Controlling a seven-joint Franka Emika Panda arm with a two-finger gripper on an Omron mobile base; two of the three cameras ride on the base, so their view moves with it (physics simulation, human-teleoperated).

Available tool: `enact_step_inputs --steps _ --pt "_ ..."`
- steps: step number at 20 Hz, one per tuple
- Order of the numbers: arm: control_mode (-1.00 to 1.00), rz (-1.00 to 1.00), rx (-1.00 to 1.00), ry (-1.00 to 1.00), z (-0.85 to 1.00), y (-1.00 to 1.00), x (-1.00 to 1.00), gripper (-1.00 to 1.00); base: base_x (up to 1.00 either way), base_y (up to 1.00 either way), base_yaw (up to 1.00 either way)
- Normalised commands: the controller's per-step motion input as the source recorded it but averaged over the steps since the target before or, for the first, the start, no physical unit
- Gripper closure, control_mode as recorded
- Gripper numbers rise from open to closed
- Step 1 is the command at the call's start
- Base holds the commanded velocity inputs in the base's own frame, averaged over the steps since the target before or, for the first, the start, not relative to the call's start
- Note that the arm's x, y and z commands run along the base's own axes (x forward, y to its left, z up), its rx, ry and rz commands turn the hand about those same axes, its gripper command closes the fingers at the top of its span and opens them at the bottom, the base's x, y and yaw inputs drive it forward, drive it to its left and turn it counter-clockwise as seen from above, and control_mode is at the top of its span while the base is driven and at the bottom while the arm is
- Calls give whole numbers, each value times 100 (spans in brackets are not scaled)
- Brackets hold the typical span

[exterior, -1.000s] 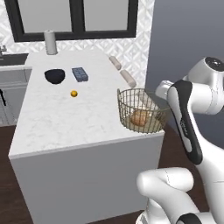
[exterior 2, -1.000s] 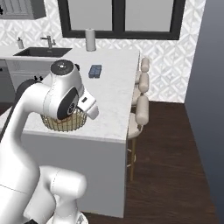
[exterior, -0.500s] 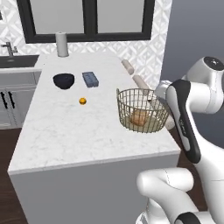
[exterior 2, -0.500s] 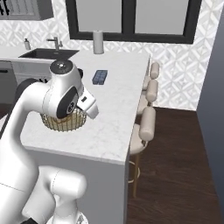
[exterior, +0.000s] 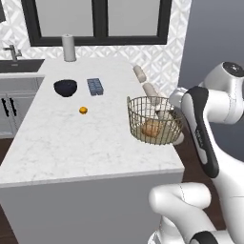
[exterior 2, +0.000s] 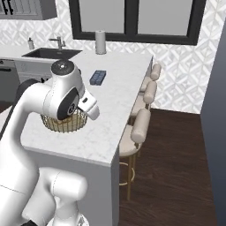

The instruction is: Open the cabinet, pick up the bread from the cabinet and place it in the basket. Then move the basket to the dining counter.

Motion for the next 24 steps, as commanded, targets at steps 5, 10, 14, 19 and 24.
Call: enact_step_inputs --steps 5,10,14,19,24 --pt "-100 0 1 0 0 -3 30 100 29 -2 0" --pt "-100 1 7 1 0 -34 98 100 0 0 0" --pt "-100 2 10 1 -4 -60 100 100 0 0 0" --pt "-100 0 3 4 -25 -31 100 100 0 0 0" --pt "-100 0 0 4 -53 -3 100 100 0 0 0"
